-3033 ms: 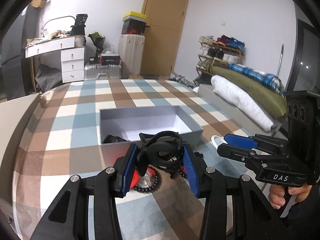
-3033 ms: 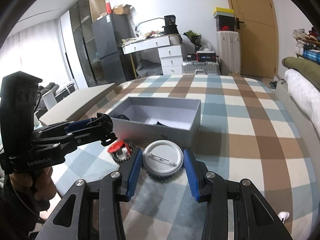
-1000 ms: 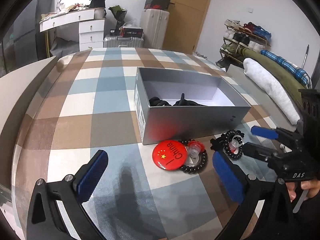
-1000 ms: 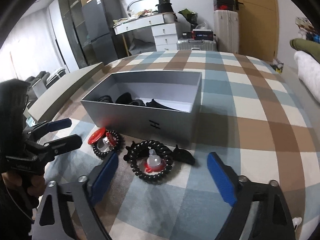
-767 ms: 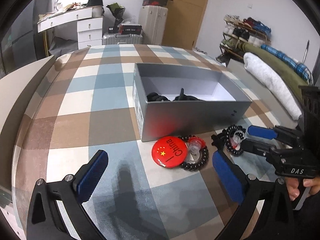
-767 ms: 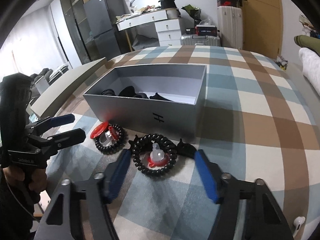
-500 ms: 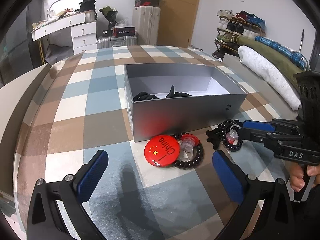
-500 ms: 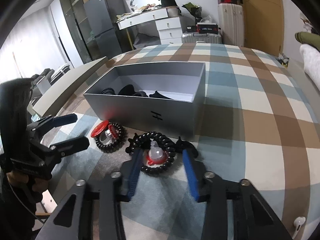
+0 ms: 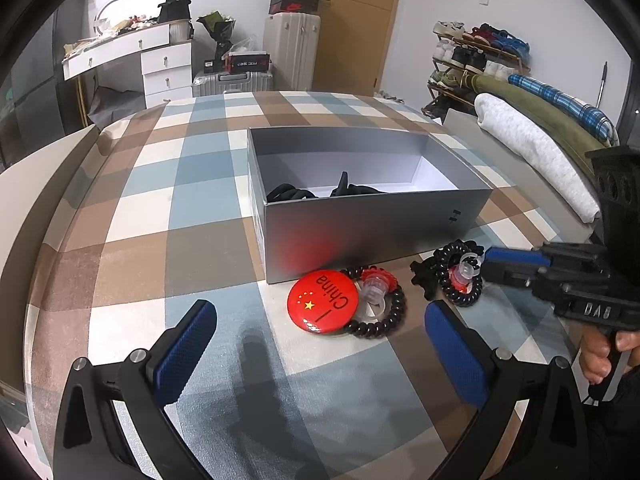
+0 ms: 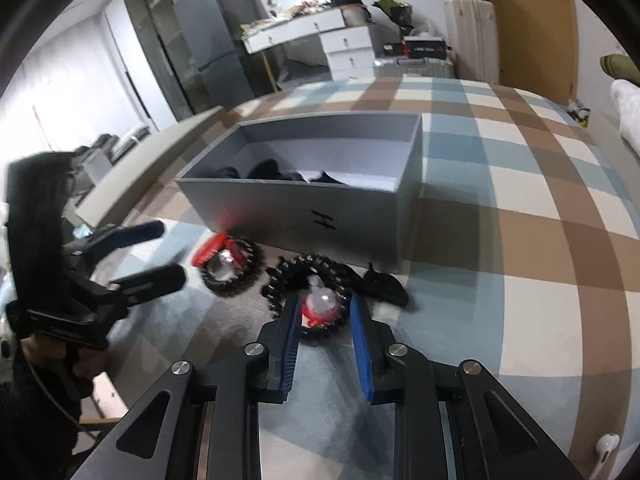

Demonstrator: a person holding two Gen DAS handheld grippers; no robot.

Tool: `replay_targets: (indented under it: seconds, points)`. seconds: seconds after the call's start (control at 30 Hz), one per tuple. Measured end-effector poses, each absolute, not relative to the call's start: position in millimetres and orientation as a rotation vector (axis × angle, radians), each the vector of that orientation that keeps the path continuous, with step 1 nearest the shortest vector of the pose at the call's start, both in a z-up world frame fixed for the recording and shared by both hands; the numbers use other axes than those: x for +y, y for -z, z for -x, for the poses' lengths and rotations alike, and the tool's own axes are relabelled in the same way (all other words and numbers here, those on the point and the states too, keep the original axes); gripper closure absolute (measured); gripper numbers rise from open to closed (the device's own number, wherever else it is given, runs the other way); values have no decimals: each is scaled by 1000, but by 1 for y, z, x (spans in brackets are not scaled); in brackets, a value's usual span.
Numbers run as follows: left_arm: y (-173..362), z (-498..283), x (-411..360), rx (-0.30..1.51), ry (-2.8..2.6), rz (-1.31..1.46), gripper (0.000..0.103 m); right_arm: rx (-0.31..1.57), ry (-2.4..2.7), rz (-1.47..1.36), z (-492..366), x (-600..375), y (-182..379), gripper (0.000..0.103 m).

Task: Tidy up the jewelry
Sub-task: 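Move the right tool to the black beaded coil hair tie, then grasp and lift the black beaded coil hair tie with the right tool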

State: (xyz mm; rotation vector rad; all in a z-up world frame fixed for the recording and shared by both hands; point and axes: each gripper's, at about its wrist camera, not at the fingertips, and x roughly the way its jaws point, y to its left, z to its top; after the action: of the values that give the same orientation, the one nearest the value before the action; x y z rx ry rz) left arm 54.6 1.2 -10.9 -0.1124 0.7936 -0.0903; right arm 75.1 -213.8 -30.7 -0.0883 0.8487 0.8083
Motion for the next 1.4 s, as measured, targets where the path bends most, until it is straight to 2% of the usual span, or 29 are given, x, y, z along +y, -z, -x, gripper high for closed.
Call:
replay_targets:
  seconds: [0.5,0.7,0.93,1.0,1.13,1.4]
  points:
    - [11,-54,-1,794,87,107,2,871,-773,141,-81,-204,37,80]
    - [11,-54,-1,794,87,103,2,896,-790,96,-86,-207,39,88]
    - [12,-53,-1,797,85,103,2,894,-767,133,-85,-203,42,88]
    - [12,-54,-2,801,86,101,2,886,-764,147,-83,-199,42,88]
    - [12,-54,-1,804,85,106,2,869,-759,168,-80,-194,42,94]
    - [13,-58,0,815,80,118,2,743,-759,126,-69,-209,21,95]
